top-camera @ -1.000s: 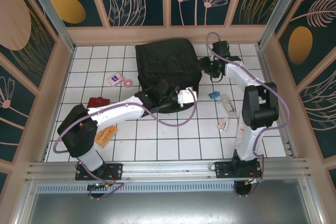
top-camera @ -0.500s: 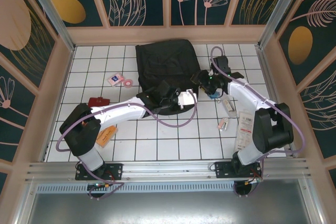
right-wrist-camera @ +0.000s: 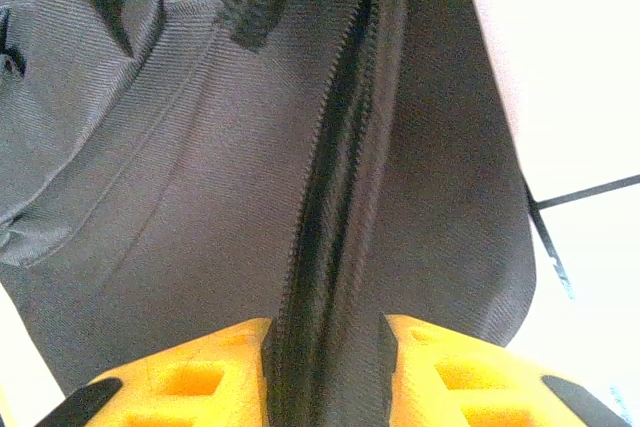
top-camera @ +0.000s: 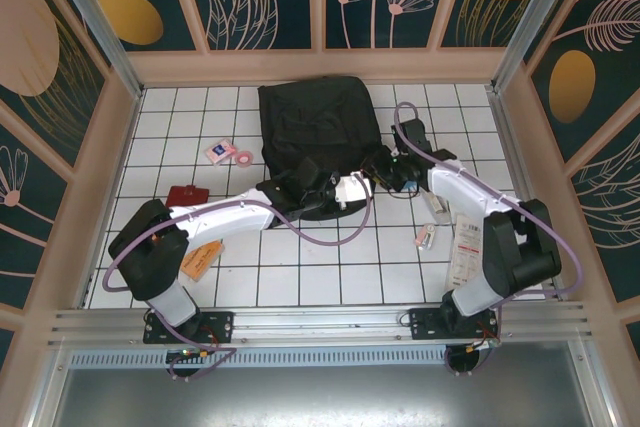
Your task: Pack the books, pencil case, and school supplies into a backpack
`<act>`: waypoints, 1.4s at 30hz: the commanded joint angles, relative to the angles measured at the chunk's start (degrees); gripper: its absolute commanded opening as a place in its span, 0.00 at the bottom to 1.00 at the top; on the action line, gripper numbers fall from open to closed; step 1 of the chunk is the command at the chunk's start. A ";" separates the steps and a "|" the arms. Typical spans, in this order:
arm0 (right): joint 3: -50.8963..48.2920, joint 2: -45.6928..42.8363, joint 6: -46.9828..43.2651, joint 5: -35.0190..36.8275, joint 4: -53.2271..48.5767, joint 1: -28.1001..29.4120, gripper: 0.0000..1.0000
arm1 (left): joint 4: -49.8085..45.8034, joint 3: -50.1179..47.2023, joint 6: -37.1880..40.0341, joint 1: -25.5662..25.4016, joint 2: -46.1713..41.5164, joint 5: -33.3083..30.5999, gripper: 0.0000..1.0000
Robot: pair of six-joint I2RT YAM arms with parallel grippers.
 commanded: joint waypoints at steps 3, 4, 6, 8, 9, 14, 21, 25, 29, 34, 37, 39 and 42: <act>-2.45 -4.95 -0.59 1.96 0.76 0.53 0.32 | 2.57 -0.30 -1.13 -0.35 -1.71 -0.34 0.00; -2.82 -5.21 -0.68 1.88 1.03 0.64 0.32 | 2.47 -0.21 -1.22 -0.39 -1.60 -0.29 0.00; -3.60 -5.59 -1.11 1.06 1.81 0.85 0.30 | 2.36 -0.08 -1.20 -0.41 -1.62 -0.07 0.00; -4.16 -5.43 -1.54 -0.15 3.04 1.43 0.28 | 2.18 -0.14 -1.10 -0.43 -1.62 0.16 0.00; -4.19 -4.97 -1.65 -0.39 3.29 1.75 0.28 | 2.01 -0.08 -0.97 -0.36 -1.62 0.27 0.00; -4.10 -2.64 -2.20 -1.14 4.28 2.46 0.25 | 1.75 0.23 -1.05 -0.39 -1.75 0.72 0.00; -5.15 -1.58 -2.96 -0.34 4.05 2.70 0.12 | 2.64 -0.95 -1.06 -0.37 -2.53 -1.02 0.00; -5.42 -1.02 -3.95 -0.27 3.79 2.74 0.00 | 3.55 -1.82 -2.55 -0.36 -2.81 -1.58 0.00; -4.69 -0.92 -5.37 2.03 1.69 2.39 0.00 | 5.09 -3.91 -3.06 -0.38 -4.13 -4.78 0.00; -4.66 -2.43 -7.09 4.85 -0.21 1.11 0.00 | 7.43 -9.19 -3.13 -0.38 -8.30 -9.45 0.00; -4.83 -2.74 -7.71 5.03 -0.52 0.01 0.00 | 7.54 -11.02 -3.74 -0.37 -10.00 -11.02 0.00; -4.77 -2.78 -7.99 5.43 -0.81 -0.42 0.00 | 7.62 -11.84 -4.42 -0.36 -11.03 -11.63 0.00; -4.55 -2.82 -8.30 6.08 -1.01 -1.11 0.00 | 7.37 -12.89 -5.06 -0.37 -12.26 -12.37 0.00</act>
